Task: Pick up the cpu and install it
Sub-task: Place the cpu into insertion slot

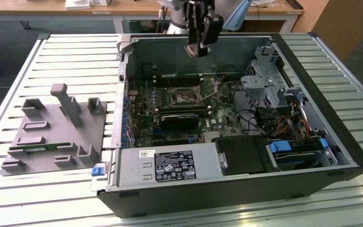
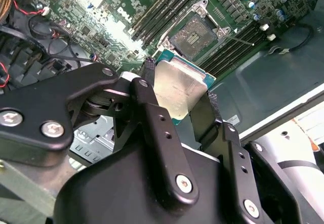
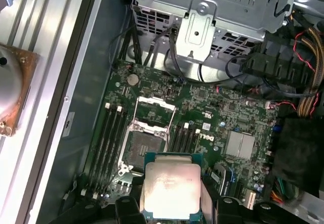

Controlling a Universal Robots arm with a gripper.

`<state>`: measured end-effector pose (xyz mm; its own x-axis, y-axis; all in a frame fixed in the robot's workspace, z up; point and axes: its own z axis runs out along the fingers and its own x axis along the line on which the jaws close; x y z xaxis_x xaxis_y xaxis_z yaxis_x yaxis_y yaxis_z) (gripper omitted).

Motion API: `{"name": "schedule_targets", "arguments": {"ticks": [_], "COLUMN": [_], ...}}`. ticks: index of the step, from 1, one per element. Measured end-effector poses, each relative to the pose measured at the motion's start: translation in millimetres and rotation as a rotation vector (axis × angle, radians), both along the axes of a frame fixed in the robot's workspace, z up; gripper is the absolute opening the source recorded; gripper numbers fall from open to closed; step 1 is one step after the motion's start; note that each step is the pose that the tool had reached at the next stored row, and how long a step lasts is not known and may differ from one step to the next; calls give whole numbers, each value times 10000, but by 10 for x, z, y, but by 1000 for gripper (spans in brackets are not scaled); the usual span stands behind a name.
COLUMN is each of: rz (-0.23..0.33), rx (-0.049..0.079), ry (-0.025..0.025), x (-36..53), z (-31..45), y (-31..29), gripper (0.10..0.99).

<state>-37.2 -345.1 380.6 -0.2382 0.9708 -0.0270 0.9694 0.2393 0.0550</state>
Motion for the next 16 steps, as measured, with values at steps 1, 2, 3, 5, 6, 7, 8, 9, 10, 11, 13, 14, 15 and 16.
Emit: {"name": "schedule_targets", "arguments": {"ticks": [1,2,3,5,6,7,8,9,10,11,13,14,15,16], "rz": [-13,-22,-29,-36,-35,-36,-36,-37,-36,-36,-37,-42,-66,-140], "rx": [-1,-1,0,-1,-1,-2,-1,-1,-2,-3,-8,-10,-16,-22], "ry": [10,21,29,47,55,112,127,138,147,159,182,190,195,203], "x": [-1,-2,-2,-2,-2,-2,-2,-2,-2,-2,-2,-2,-2,-1], "z": [-10,-23,-37,-59,-69,-127,-145,-163,-181,-200,-236,-254,-273,-289], "y": [0,0,0,0,0,-3,-3,-3,-2,-3,-3,-2,-1,1], "gripper": [529,529,529,529,529,529,529,529,529,529,529,529,529,529]}}
